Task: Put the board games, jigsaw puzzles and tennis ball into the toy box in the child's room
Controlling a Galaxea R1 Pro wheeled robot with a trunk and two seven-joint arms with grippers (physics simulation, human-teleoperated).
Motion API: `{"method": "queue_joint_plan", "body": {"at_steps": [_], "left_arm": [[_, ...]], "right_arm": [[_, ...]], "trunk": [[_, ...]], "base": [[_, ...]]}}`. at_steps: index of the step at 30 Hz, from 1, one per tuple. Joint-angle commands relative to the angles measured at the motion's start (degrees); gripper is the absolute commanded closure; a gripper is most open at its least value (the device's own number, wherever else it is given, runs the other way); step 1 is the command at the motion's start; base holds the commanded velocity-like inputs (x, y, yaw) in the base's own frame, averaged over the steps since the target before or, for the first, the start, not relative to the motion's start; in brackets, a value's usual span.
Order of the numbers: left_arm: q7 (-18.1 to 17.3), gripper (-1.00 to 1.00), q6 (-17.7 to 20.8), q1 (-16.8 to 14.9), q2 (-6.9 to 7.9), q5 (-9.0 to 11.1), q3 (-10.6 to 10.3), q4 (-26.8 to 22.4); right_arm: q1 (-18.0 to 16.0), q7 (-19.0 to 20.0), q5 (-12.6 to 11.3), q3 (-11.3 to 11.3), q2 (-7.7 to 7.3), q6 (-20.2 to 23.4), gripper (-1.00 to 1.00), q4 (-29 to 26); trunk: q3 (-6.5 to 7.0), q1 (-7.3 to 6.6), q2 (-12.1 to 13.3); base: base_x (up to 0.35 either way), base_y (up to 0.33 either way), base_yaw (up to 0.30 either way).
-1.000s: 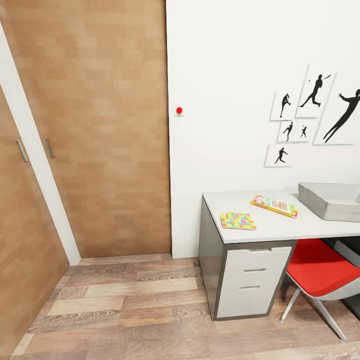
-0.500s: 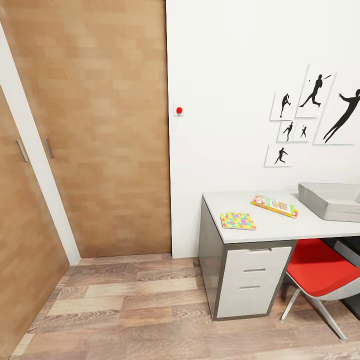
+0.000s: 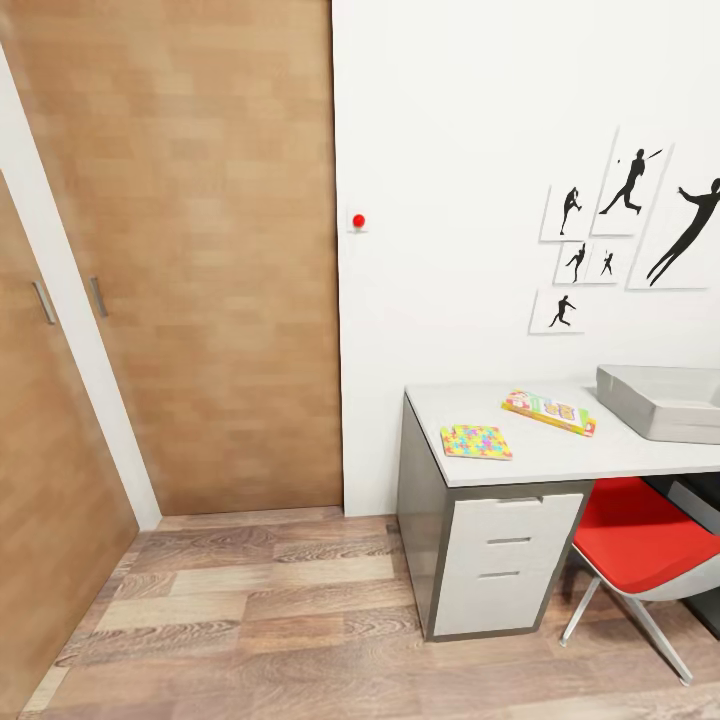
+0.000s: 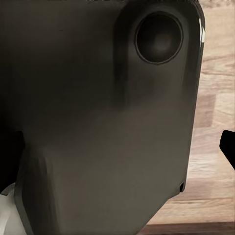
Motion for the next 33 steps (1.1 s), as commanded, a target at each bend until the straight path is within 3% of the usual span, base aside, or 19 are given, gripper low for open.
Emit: {"method": "queue_joint_plan", "body": {"at_steps": [1,10,33], "left_arm": [[0.0,-1.0,0.0,0.0,-0.01,0.0,0.0,0.0],[0.0,-1.0,0.0,0.0,-0.02,0.0,0.0,0.0],[0.0,-1.0,-0.1,0.0,-0.02,0.1,0.1,0.0]], "right_arm": [[0.0,-0.1,0.0,0.0,0.0,-0.1,-1.0,0.0],[0.0,-0.1,-0.1,-0.1,-0.12,-0.2,-1.0,0.0],[0.0,-0.1,-0.1,0.0,-0.01,-0.5,-1.0,0.0]], "trunk": [[-0.04,0.0,0.0],[-0.04,0.0,0.0],[-0.04,0.0,0.0]], "base": [[0.0,0.0,-0.023],[0.0,0.0,-0.168],[0.0,0.0,-0.273]]}}
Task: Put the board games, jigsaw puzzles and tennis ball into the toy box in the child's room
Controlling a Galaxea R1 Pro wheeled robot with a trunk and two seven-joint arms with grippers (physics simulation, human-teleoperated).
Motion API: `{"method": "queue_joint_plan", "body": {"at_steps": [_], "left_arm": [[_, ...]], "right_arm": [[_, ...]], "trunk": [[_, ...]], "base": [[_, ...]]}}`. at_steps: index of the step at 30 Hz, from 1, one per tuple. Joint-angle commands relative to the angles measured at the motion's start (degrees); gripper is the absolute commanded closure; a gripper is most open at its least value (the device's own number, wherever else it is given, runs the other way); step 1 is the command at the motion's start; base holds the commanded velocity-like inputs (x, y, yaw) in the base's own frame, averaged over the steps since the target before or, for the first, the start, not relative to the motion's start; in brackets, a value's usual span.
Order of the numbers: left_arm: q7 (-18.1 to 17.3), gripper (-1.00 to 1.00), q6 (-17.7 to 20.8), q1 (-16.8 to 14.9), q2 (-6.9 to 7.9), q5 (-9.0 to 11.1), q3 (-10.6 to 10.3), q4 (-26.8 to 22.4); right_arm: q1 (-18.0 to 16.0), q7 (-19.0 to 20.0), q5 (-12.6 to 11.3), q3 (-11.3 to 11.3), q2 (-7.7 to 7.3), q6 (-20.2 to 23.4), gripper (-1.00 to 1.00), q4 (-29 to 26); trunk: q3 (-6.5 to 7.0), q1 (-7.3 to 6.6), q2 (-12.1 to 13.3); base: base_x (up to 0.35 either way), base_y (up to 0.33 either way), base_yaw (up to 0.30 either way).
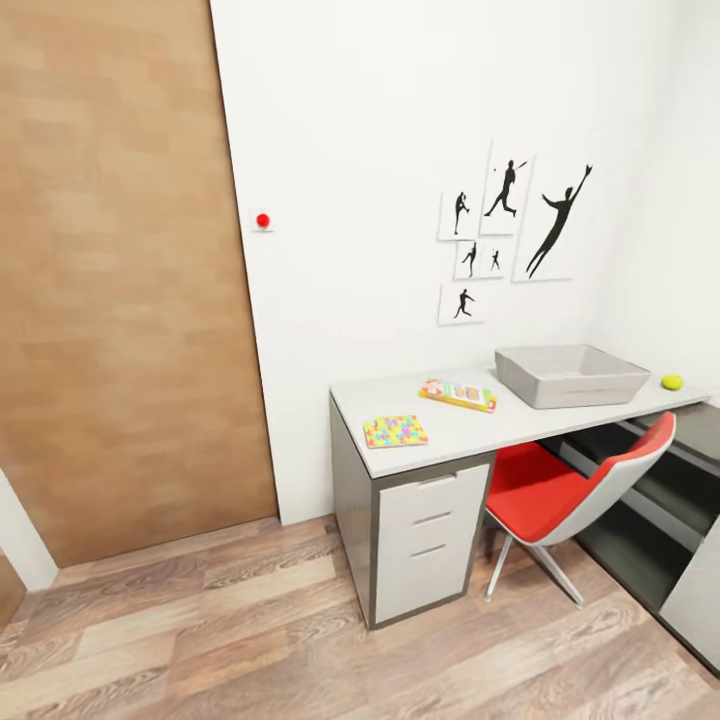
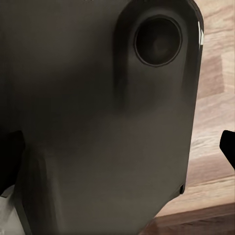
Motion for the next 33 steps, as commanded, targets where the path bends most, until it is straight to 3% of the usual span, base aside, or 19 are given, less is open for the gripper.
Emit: {"method": "queue_joint_plan", "body": {"at_steps": [1,14,33], "left_arm": [[0.0,-1.0,-0.1,0.0,0.0,0.1,0.1,0.0],[0.0,-1.0,-5.2,0.0,-0.17,0.3,0.1,-0.1],[-0.1,-1.0,-6.0,0.0,-0.21,0.5,0.3,-0.1]], "right_arm": [[0.0,-0.1,0.0,0.0,0.02,-0.1,-1.0,0.0],[0.0,-0.1,-0.1,0.1,-0.04,-0.3,-1.0,0.0],[0.0,-0.1,-0.1,0.0,0.06,-0.7,-1.0,0.0]], "trunk": [[-0.04,0.0,0.0],[-0.04,0.0,0.0],[-0.04,0.0,0.0]], "base": [[0.0,0.0,-0.28],[0.0,0.0,-0.28],[0.0,0.0,-0.28]]}}
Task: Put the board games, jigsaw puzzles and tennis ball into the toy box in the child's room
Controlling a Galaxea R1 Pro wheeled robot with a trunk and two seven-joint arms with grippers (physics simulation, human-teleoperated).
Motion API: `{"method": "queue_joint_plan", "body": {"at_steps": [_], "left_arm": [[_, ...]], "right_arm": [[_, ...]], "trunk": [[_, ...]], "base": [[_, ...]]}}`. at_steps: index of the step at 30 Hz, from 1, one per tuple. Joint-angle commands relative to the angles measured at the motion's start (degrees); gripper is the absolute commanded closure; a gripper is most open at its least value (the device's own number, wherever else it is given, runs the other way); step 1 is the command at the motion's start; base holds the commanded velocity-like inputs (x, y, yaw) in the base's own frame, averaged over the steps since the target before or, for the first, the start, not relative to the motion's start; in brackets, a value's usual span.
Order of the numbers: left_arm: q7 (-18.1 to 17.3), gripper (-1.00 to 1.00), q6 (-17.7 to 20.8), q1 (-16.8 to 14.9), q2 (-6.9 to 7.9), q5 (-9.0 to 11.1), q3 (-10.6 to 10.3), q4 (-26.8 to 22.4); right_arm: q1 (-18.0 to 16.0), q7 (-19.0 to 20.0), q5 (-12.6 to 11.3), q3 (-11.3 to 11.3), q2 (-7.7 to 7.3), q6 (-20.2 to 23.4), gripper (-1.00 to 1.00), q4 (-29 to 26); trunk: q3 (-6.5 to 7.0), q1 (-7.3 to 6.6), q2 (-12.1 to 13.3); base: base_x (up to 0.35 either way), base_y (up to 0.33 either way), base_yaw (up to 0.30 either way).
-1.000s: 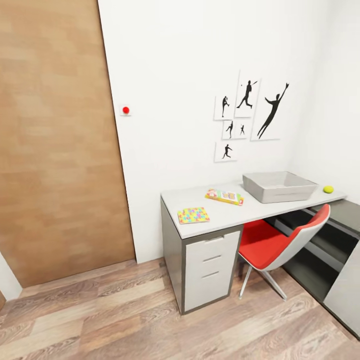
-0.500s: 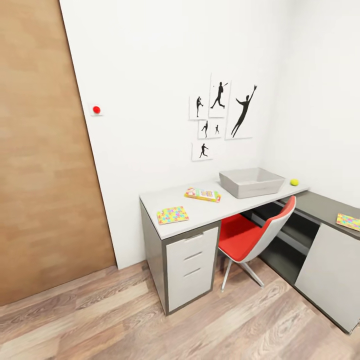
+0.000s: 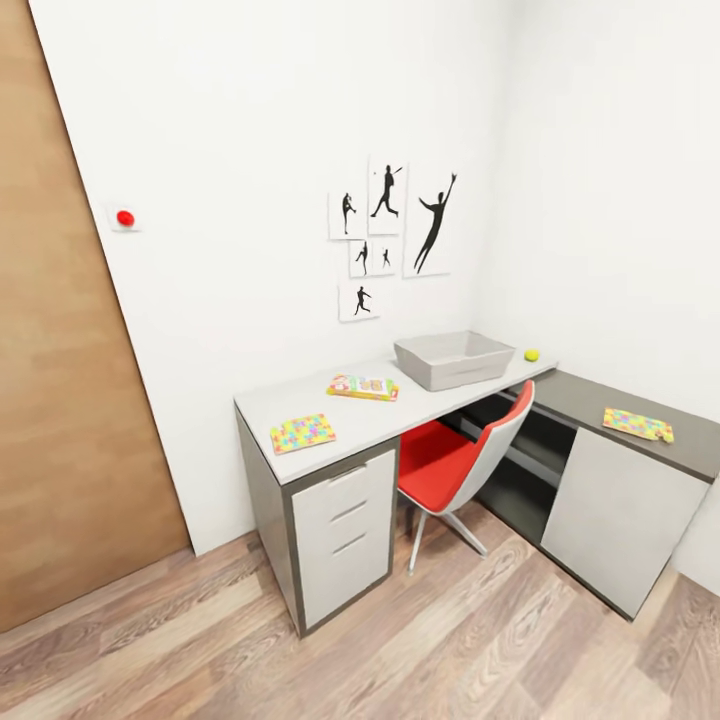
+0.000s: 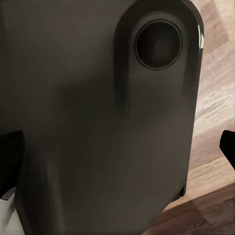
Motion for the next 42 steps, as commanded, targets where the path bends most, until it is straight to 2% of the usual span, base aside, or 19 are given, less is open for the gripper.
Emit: {"method": "queue_joint_plan", "body": {"at_steps": [1,42], "left_arm": [[0.0,-1.0,-0.2,0.0,0.01,0.1,0.0,0.0],[0.0,-1.0,-0.2,0.0,0.09,-0.4,-0.6,0.0]], "right_arm": [[0.0,-0.1,0.0,0.0,0.01,-0.2,-1.0,0.0],[0.0,-0.1,0.0,0.0,0.01,-1.7,-1.0,0.0]], "trunk": [[-0.04,0.0,0.0],[-0.04,0.0,0.0]], "base": [[0.0,0.0,-0.28],[0.0,0.0,-0.28]]}}
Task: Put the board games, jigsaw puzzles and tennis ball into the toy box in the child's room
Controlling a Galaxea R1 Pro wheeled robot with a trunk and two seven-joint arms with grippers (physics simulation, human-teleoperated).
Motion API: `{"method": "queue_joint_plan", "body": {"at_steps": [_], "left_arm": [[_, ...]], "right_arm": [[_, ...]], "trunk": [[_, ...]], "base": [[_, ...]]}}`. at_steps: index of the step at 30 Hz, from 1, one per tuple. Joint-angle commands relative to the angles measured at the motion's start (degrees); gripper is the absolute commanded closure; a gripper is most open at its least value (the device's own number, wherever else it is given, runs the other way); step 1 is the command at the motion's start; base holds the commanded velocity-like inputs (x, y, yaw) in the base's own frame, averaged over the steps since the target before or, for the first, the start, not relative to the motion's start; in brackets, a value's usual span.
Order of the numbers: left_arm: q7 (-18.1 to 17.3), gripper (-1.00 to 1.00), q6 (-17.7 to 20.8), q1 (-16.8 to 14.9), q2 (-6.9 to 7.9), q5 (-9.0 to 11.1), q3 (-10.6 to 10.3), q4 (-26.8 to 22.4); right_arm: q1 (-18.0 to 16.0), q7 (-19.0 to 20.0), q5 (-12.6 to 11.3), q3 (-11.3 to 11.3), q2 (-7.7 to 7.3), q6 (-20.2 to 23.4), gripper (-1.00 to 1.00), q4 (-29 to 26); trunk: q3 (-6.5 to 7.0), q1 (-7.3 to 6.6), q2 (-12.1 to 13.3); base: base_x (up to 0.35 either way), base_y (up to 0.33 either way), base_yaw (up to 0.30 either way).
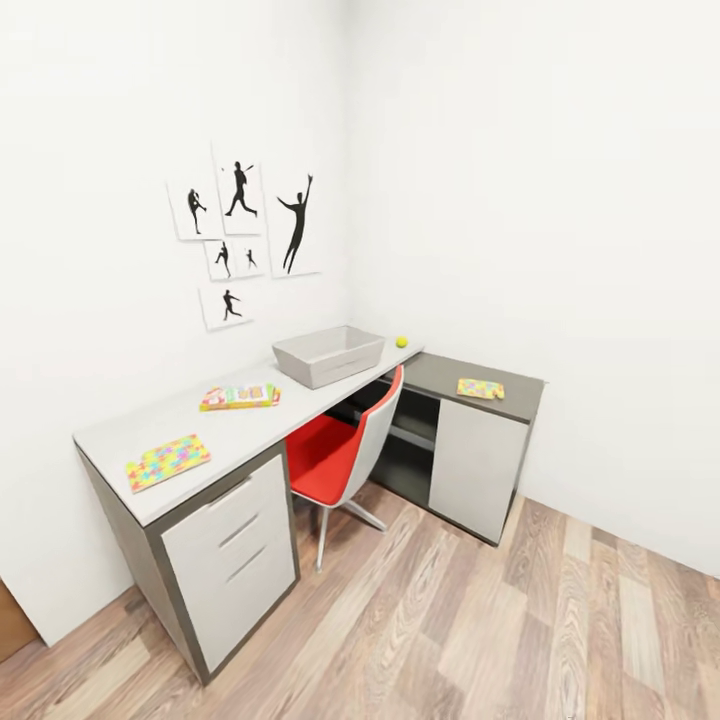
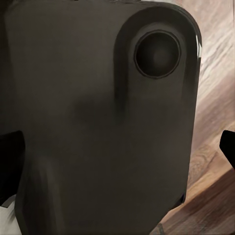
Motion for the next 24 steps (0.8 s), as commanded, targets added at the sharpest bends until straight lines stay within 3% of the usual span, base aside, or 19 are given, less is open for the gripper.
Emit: {"method": "queue_joint_plan", "body": {"at_steps": [1,24], "left_arm": [[0.0,-1.0,-0.2,0.0,0.01,0.0,0.0,0.0],[0.0,-1.0,-0.2,0.0,0.03,0.0,0.1,0.0]], "right_arm": [[0.0,0.0,0.0,0.0,0.01,-0.2,-1.0,0.0],[0.0,0.0,0.0,0.0,0.01,-0.6,-1.0,0.0]], "trunk": [[-0.04,0.0,0.0],[-0.04,0.0,0.0]], "base": [[0.0,0.0,-0.28],[0.0,0.0,-0.28]]}}
